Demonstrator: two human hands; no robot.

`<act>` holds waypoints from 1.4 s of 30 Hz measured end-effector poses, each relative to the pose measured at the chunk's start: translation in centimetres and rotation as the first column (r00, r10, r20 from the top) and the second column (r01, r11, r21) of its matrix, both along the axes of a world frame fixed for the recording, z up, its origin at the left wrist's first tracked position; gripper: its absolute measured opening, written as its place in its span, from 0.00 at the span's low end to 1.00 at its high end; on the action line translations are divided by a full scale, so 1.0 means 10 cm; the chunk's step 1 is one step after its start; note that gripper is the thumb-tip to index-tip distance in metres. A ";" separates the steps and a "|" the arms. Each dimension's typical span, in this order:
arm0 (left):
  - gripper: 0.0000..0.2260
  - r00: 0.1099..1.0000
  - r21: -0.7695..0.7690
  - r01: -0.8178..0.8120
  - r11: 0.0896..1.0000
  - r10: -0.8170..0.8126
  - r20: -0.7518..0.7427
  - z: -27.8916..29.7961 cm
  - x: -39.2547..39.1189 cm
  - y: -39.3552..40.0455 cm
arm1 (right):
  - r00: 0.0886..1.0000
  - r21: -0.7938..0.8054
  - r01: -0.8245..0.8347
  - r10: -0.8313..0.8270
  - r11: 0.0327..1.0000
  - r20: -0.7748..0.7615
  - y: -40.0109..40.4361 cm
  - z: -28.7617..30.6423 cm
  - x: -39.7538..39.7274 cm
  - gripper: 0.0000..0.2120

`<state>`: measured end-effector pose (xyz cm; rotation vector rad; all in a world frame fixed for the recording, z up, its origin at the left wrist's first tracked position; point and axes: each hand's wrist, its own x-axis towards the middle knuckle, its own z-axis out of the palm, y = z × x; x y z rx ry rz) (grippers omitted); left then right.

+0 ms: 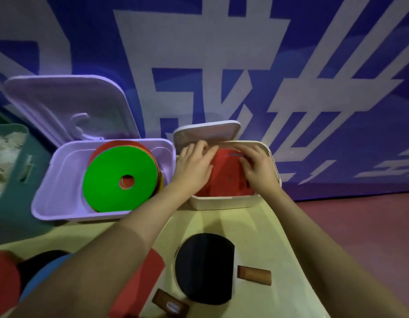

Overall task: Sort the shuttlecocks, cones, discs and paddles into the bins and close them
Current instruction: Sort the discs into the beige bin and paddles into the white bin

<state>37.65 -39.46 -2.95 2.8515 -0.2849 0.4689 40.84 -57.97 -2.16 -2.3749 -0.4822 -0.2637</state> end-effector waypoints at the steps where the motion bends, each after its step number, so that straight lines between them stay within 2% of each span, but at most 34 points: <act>1: 0.21 0.999 0.044 -0.013 0.999 0.015 -0.038 -0.02 0.01 -0.01 | 0.999 -0.090 0.005 -0.009 0.996 -0.041 -0.01 -0.07 0.02 0.19; 4: 0.21 0.998 0.097 -0.034 0.995 0.039 -0.057 0.02 -0.03 0.02 | 0.996 -0.193 -0.035 0.018 0.981 -0.090 0.01 -0.15 0.04 0.21; 13: 0.21 0.996 0.082 -0.081 0.993 0.083 -0.016 0.42 -0.63 0.74 | 0.967 -0.130 -0.175 0.195 0.976 0.163 0.63 0.19 -0.42 0.14; 22: 0.19 0.993 0.008 -0.116 0.993 0.116 0.026 0.56 -1.71 2.03 | 0.925 -0.038 -0.296 0.296 0.954 0.238 1.99 0.28 -1.38 0.14; 26: 0.17 0.998 -0.006 -0.062 0.998 0.062 -0.017 0.42 -2.20 2.69 | 0.945 -0.012 -0.268 0.265 0.963 0.194 2.67 0.08 -1.86 0.14; 29: 0.18 0.991 0.020 0.006 1.000 -0.003 -0.133 0.23 -2.53 3.10 | 0.962 -0.009 -0.245 0.244 0.969 0.119 3.05 -0.13 -2.20 0.14; 32: 0.19 0.965 0.047 0.041 0.998 -0.027 -0.261 -0.02 -2.81 3.33 | 0.982 -0.126 -0.181 0.173 0.975 -0.070 3.22 -0.47 -2.48 0.15; 35: 0.17 0.918 -0.001 -0.012 1.000 0.010 -0.397 -0.30 -3.01 3.38 | 0.969 -0.274 -0.109 0.041 0.956 -0.242 3.23 -0.85 -2.81 0.16; 39: 0.23 0.825 0.039 -0.075 0.996 0.084 -0.559 -0.66 -3.12 3.27 | 0.895 -0.478 -0.006 -0.209 0.878 -0.395 3.18 -1.15 -3.10 0.31; 42: 0.31 0.715 0.079 -0.072 0.994 0.107 -0.691 -0.84 -3.14 3.17 | 0.872 -0.529 0.008 -0.264 0.849 -0.411 3.14 -1.23 -3.15 0.40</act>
